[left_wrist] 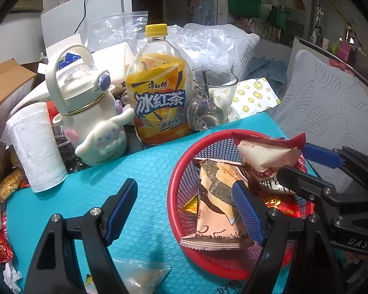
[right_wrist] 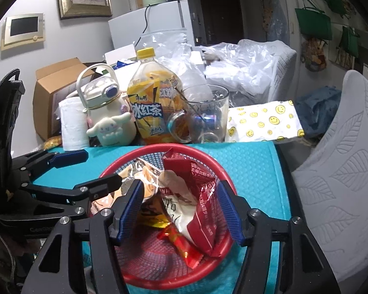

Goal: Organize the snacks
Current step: 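Lower both packets into the red basket and open both tools, then move both open tools away from the basket toward the loose packets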

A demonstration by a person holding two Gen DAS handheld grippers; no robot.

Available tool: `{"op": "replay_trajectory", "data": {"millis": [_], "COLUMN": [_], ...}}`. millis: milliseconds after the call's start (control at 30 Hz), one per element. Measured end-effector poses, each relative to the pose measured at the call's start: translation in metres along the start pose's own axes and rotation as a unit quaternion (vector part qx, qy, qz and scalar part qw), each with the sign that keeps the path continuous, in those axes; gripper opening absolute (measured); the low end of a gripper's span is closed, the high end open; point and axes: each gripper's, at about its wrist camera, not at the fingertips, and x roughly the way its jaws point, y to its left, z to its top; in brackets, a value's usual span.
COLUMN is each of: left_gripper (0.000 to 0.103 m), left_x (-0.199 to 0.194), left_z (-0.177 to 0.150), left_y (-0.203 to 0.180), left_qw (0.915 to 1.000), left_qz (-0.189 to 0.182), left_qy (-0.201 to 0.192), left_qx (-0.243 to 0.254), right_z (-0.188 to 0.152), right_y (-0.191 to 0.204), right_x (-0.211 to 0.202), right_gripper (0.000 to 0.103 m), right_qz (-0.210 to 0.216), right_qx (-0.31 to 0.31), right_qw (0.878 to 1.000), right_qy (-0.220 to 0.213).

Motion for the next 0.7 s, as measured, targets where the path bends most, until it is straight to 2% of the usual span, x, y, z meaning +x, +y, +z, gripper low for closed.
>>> {"op": "replay_trajectory", "data": {"millis": [333,700], "left_gripper": [0.079,0.079], "left_x": [-0.025,-0.084], "left_z": [0.002,0.007], "left_y": [0.004,0.006], "left_qw": [0.9998,0.9981], "left_qz": [0.000,0.012], "left_qy": [-0.017,-0.060], "left_qx": [-0.005,-0.003], "right_z": [0.005,0.012], "right_y": [0.008,0.032], "right_x": [-0.019,-0.061], "right_gripper": [0.062,0.062], "right_qz": [-0.005,-0.003], "right_qx": [-0.005,-0.025], "right_qw": [1.000,0.999], "right_qy": [-0.013,-0.037]}}
